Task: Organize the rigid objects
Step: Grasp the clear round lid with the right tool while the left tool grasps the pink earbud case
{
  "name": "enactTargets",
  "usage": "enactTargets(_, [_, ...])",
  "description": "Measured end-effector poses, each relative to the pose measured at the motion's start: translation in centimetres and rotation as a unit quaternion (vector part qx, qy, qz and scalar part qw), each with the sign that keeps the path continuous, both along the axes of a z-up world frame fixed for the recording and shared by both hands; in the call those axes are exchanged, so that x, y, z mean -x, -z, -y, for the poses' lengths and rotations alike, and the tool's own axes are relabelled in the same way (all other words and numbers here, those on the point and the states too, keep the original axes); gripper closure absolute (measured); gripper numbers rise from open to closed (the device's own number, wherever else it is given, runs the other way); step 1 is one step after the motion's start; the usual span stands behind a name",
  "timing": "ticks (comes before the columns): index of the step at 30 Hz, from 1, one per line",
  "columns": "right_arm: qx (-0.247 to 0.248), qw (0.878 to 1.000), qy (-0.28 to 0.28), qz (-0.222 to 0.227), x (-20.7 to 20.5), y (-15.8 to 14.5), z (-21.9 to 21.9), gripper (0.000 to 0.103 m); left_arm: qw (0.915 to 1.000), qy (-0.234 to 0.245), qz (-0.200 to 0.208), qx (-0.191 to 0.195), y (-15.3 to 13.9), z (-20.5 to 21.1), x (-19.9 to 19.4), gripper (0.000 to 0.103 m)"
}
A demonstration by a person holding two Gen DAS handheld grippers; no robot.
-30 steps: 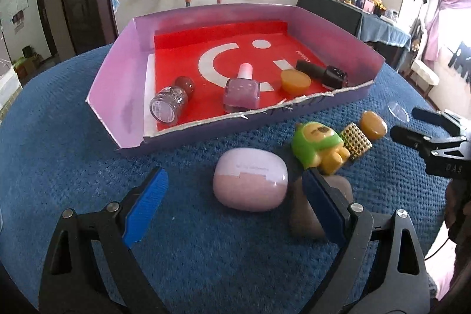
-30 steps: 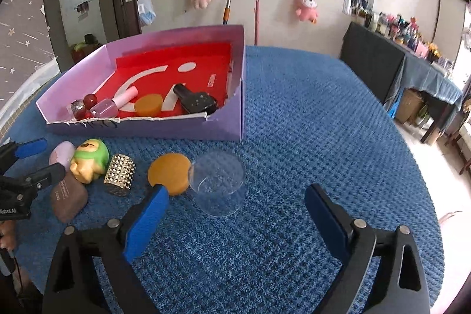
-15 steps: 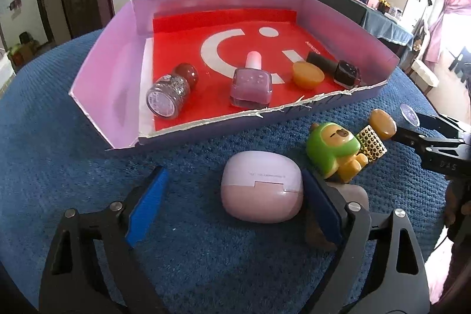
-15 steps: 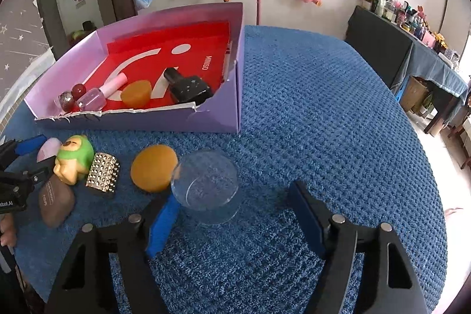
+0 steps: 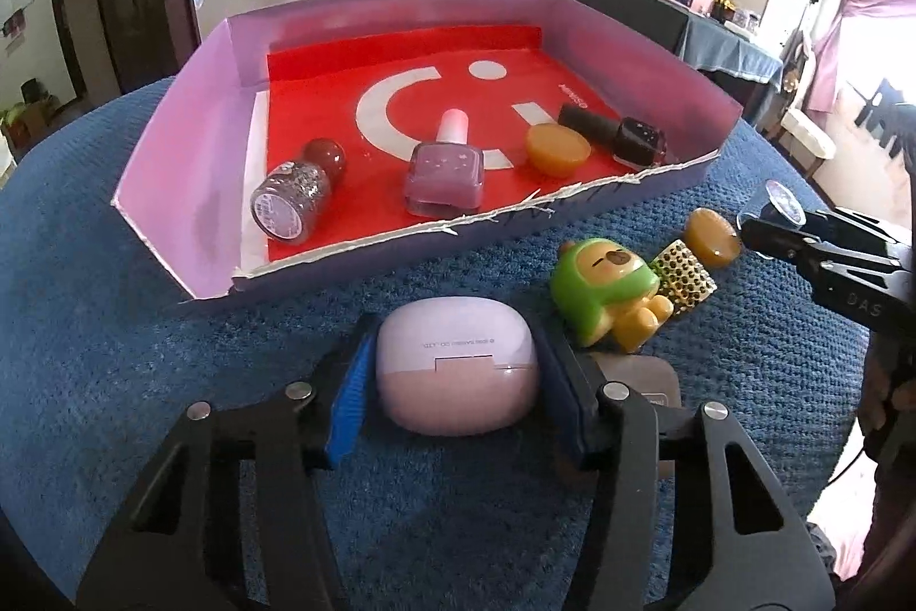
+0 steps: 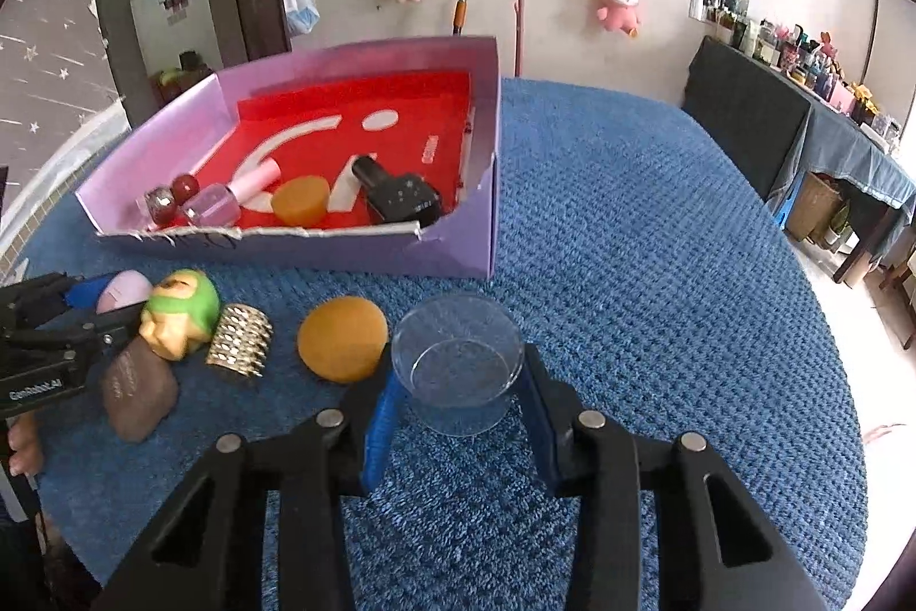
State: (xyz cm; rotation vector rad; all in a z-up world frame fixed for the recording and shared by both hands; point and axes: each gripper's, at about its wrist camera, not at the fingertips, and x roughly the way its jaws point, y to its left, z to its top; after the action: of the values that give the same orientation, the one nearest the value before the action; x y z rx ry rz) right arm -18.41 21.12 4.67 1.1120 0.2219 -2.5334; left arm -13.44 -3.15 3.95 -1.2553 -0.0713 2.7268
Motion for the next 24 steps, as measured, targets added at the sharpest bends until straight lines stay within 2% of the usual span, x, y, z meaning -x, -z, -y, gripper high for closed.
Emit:
enactTargets(11, [0.011,0.999,-0.024,-0.035,-2.1,-3.1,0.8,0.061,0.9994,0.001,-0.035,-0.003,-2.5,-0.5,-1.9,0.052])
enactTargets(24, [0.011,0.999,-0.036,-0.029,-3.3,-2.6,1.1,0.061,0.9989,0.006,-0.047,-0.001,-3.2,-1.1,-3.3,0.052])
